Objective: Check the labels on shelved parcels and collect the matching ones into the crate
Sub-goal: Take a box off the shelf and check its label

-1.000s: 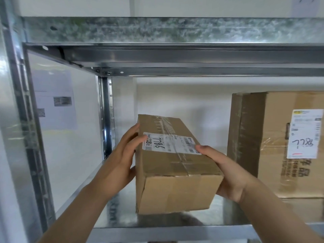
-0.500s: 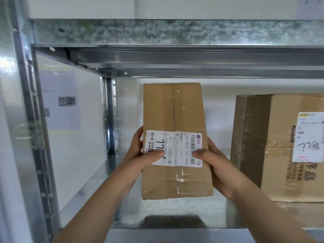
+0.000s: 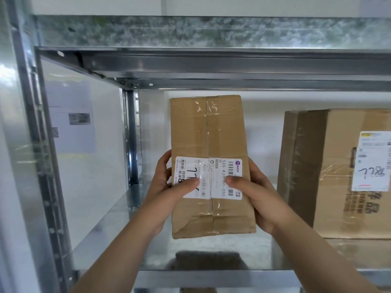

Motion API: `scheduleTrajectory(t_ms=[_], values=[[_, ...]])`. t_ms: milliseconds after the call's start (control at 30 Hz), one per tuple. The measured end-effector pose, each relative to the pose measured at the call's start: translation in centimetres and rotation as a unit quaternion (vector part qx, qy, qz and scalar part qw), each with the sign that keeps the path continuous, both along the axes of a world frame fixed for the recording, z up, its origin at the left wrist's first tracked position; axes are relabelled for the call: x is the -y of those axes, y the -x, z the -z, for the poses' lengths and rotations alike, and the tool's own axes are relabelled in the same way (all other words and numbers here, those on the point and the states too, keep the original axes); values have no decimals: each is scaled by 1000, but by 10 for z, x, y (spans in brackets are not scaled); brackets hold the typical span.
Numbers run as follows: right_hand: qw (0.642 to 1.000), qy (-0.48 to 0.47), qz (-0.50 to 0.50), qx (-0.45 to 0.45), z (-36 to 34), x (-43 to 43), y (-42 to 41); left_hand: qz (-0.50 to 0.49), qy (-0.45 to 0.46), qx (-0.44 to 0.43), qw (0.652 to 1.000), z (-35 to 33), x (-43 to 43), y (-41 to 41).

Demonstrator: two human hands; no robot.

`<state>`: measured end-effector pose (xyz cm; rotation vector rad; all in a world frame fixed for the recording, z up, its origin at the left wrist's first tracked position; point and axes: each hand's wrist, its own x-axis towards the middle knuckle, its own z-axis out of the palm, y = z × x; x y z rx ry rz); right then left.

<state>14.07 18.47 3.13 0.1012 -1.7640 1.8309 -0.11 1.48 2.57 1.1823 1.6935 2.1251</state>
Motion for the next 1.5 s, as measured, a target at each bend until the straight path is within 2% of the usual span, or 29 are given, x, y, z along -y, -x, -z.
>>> scheduleTrajectory(t_ms=[300,567,633,800,967,1300,1433,1500], values=[[999,-31,17,36,2,-4,-3,2,26,1,1000,3,-1,4],[999,-5,46,-2,-4,-5,-4,-169,30,-14,985,1,-4,12],[998,-39,51,-5,-5,-1,-2,-144,44,-20,988,-1,-4,7],[995,-94,15,32,-7,7,1,39,54,-7,998,0,-4,-3],[988,-121,-44,83,-7,6,6,122,44,17,991,0,-5,-5],[993,-105,-21,50,2,10,10,115,37,-6,993,-1,-11,-12],[992,-112,-16,52,7,6,13,112,37,25,993,1,-11,-11],[994,-96,16,58,8,5,14,122,25,82,989,1,-8,-8]])
